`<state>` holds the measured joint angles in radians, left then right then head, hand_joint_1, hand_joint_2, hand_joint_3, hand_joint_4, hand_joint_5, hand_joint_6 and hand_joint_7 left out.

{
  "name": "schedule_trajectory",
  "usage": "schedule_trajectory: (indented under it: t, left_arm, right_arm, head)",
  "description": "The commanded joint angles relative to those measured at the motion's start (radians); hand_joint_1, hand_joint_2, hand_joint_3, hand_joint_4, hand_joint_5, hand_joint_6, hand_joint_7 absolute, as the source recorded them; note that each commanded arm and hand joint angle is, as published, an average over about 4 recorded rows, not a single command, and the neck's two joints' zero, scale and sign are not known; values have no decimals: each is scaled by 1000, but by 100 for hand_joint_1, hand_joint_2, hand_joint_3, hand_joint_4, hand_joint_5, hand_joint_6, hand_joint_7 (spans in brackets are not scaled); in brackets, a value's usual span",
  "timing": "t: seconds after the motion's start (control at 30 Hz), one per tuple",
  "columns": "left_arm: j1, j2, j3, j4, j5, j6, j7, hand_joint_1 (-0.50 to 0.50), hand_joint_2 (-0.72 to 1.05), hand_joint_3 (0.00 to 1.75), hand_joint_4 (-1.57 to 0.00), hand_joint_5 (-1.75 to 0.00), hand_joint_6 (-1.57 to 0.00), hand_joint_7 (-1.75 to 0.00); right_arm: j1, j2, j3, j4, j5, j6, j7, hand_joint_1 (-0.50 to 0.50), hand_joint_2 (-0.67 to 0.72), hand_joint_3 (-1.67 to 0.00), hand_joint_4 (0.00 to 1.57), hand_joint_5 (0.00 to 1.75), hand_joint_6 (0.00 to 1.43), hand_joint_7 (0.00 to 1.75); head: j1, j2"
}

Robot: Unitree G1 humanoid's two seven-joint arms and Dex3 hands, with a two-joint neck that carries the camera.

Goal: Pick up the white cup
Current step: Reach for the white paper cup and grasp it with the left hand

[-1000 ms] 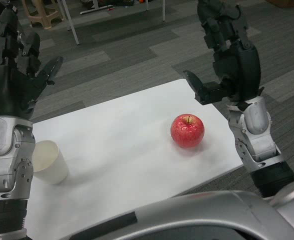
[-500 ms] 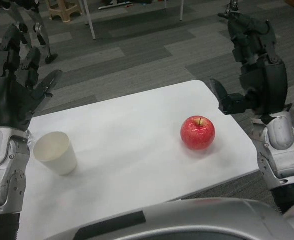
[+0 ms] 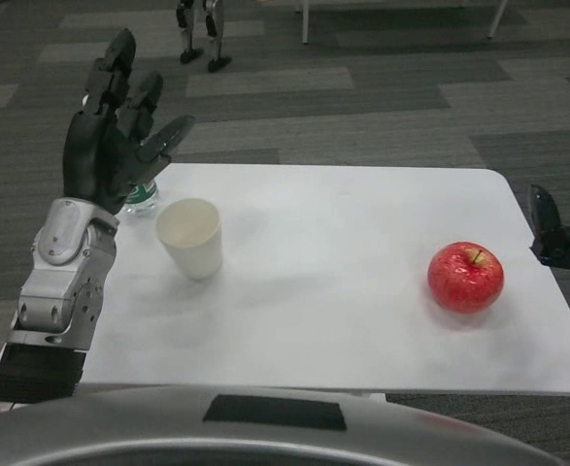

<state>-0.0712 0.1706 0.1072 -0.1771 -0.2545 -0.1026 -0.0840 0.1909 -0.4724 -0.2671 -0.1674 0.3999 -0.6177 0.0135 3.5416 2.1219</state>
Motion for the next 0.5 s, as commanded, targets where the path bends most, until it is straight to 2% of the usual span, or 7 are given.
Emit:
schedule_trajectory:
  t: [0.03, 0.17, 0.33, 0.5]
  left_arm:
    - [43, 1, 22, -5, 0, -8, -14, -50, 96, 9, 0, -31, 0, -21]
    - [93, -5, 42, -8, 1, -12, -34, -50, 87, 9, 0, -36, 0, -21]
    - [141, -5, 52, -24, 2, -12, -61, -50, 87, 9, 0, -41, 0, -21]
    - [196, -14, 81, -38, 4, -17, -92, -50, 85, 9, 0, -41, 0, -21]
  right_arm:
    - [-21, -12, 23, 21, 11, 1, -4, -38, -22, -119, 0, 10, 0, 70]
    - [-31, -22, 47, 39, 11, 1, -4, -38, -22, -119, 0, 10, 0, 70]
    - [-40, -35, 61, 52, 11, 1, -4, -38, -22, -119, 0, 12, 0, 70]
    - [-60, -76, 100, 79, 11, 1, -4, -34, -21, -119, 0, 17, 0, 70]
  head:
    - [134, -17]
    - [248, -30]
    - [290, -18]
    - [300, 9]
